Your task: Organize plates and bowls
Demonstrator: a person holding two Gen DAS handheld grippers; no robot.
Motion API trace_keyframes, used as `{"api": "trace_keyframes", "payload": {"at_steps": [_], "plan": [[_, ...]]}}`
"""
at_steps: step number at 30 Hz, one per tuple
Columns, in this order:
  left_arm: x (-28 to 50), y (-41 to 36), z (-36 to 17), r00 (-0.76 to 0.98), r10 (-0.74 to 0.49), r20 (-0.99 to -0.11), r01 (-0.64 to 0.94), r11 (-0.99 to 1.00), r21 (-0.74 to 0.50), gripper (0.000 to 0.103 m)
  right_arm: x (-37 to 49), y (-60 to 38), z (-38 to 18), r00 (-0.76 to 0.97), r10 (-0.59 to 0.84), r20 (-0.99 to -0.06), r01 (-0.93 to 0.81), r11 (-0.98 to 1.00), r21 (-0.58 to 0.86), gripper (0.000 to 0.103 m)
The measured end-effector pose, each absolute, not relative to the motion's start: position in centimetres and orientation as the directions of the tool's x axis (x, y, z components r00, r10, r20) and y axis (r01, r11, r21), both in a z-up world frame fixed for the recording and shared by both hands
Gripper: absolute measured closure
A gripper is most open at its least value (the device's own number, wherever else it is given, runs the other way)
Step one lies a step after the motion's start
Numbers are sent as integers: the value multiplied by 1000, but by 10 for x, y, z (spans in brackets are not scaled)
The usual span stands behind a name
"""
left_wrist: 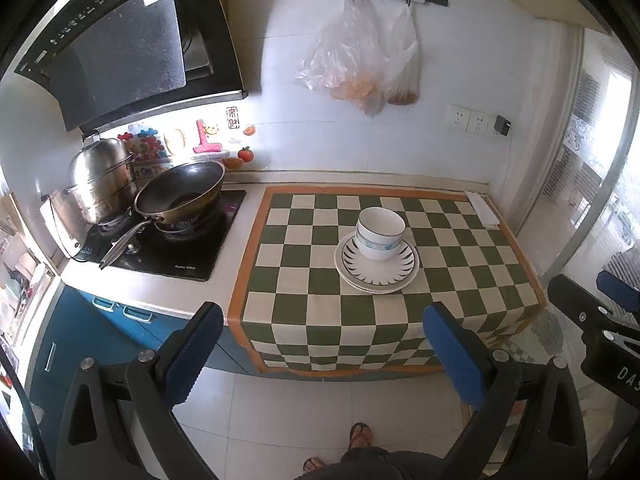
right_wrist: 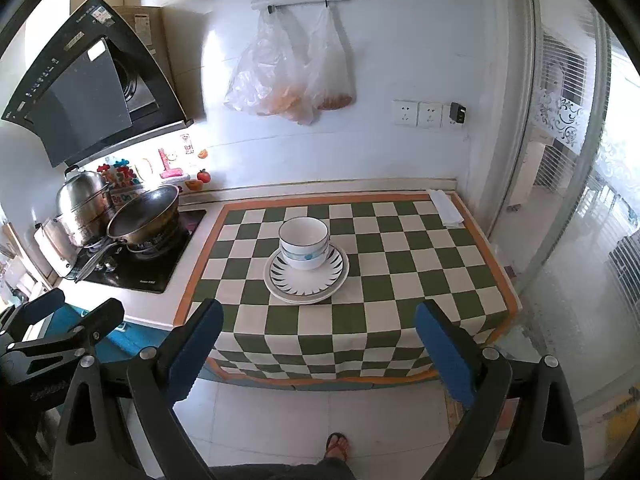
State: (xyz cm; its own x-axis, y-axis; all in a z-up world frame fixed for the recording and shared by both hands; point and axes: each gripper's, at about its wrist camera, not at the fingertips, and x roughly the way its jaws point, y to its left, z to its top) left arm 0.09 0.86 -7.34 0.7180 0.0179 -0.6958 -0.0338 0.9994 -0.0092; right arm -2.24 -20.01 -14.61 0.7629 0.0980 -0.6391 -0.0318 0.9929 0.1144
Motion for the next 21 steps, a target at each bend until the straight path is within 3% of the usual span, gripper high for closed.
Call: {"api": "trace_keyframes", "payload": {"at_steps": [21], "plan": [[-9,0,-64,730,19,-684,-33,999,-7,0,-27,-211,-151,763,87,-641,-17,993,115,4]]}}
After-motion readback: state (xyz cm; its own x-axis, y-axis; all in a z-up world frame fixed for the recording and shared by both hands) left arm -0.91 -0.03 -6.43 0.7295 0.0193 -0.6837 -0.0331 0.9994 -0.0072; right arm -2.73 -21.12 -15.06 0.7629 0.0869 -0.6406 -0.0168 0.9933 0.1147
